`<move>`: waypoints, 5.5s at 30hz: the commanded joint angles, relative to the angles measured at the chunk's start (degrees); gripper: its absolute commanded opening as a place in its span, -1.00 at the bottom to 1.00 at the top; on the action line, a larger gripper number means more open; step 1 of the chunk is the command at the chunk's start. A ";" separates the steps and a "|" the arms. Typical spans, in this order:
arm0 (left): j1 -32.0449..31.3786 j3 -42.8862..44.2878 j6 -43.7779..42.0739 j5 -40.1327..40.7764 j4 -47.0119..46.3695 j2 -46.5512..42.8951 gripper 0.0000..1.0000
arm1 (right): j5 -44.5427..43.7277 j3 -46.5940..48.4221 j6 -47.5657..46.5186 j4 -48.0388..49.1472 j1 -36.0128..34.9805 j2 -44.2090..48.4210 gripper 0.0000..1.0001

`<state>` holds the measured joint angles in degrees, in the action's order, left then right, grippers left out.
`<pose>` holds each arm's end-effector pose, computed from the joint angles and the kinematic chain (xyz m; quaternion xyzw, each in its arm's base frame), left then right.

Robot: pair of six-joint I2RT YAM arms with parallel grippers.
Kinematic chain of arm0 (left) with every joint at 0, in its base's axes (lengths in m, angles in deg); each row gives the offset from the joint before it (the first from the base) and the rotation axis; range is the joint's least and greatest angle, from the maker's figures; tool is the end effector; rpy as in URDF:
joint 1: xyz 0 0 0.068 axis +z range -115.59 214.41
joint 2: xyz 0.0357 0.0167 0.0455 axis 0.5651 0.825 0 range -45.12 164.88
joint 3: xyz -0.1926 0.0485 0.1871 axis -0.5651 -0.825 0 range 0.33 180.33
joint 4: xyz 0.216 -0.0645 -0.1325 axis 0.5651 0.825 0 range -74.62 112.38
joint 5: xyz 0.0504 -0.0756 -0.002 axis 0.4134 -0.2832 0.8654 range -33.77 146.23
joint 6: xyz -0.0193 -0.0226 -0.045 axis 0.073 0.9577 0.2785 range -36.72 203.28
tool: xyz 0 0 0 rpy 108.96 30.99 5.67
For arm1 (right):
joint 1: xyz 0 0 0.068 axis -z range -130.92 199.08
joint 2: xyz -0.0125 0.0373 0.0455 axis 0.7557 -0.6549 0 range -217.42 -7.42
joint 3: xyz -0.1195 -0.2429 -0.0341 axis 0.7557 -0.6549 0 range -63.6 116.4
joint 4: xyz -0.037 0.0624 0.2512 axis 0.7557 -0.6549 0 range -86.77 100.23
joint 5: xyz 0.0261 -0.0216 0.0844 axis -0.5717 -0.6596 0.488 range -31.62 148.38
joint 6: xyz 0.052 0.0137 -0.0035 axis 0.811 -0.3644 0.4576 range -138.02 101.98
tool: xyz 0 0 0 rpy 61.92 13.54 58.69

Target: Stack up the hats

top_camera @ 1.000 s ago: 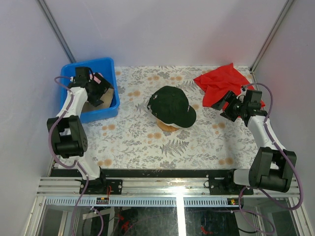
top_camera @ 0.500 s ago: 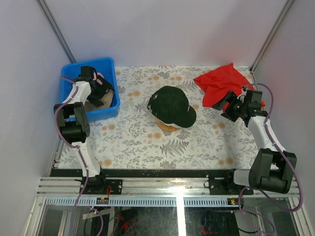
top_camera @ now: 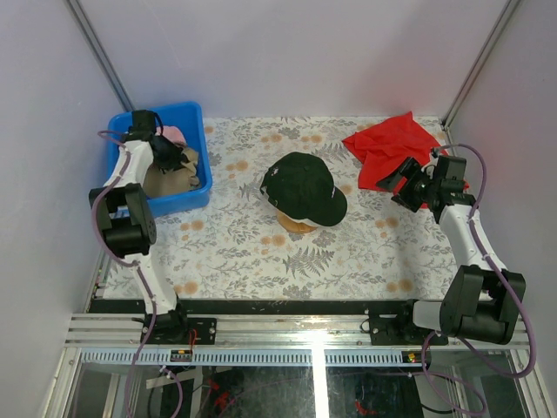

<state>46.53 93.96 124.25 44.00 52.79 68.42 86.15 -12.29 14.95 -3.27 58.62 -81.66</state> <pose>0.4268 0.0841 0.2370 -0.3995 0.8670 -0.1687 0.2455 0.2811 -0.0304 0.2648 0.2133 0.8469 0.2986 0.3848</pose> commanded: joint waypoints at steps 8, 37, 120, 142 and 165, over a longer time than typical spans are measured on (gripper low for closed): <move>0.68 2.56 9.98 -20.73 -14.29 -14.99 -1.00 | 7.54 7.05 2.21 2.70 0.01 0.59 0.58; -29.42 8.34 -36.56 14.72 1.34 -22.79 -1.00 | 9.49 53.62 -14.24 -15.29 -18.06 -12.75 0.59; -31.52 -22.54 76.59 -18.29 -71.36 -35.86 0.91 | -6.25 53.14 -12.83 18.22 -31.42 -12.91 -1.00; -32.89 -27.29 70.83 -16.91 -66.52 -33.09 0.91 | 8.97 47.23 -7.24 22.70 -31.46 -6.59 -1.00; -34.12 -14.26 68.94 -17.28 -70.33 -20.60 -0.43 | 23.79 36.80 -4.29 22.85 -33.48 -0.82 -1.00</move>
<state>13.11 77.13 193.93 25.78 -13.24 46.10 105.93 24.45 9.64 16.97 26.15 -84.55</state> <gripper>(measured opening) 0.459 0.030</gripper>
